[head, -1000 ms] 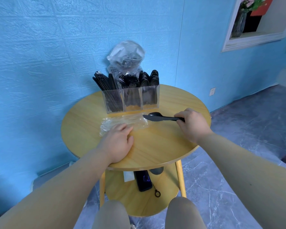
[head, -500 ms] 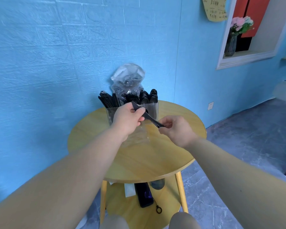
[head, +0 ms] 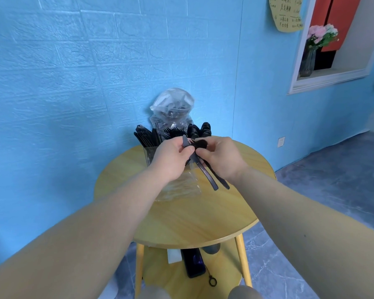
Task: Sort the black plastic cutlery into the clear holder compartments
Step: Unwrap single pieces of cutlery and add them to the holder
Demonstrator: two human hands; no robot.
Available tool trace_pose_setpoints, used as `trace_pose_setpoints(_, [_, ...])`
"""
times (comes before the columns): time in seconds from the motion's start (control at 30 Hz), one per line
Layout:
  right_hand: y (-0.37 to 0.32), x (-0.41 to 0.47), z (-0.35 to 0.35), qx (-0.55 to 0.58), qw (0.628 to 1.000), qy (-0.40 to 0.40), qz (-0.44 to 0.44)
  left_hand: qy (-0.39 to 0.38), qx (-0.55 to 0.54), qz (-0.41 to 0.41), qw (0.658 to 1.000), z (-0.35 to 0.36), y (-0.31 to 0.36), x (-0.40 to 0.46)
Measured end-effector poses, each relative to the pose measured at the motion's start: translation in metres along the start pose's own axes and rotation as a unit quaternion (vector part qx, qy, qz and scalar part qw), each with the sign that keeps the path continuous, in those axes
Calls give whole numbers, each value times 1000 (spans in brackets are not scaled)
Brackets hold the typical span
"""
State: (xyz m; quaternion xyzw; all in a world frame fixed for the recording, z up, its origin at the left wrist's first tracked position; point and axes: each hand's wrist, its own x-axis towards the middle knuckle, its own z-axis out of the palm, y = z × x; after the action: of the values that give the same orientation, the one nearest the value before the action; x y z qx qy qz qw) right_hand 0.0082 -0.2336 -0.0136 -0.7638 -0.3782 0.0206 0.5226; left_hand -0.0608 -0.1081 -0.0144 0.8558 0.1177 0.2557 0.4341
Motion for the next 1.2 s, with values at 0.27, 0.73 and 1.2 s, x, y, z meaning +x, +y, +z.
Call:
trace_pose_setpoints(0.27, [-5, 27, -1, -10, 996, 78, 29, 46, 44, 4, 998, -26, 20, 18])
trace_pose_setpoints(0.73, [2, 77, 10, -86, 989, 113, 35, 243, 138, 8, 960, -98, -6, 76])
trace_pose_setpoints(1.2, [22, 89, 18, -83, 994, 62, 39, 131, 399, 62, 905, -77, -65, 94])
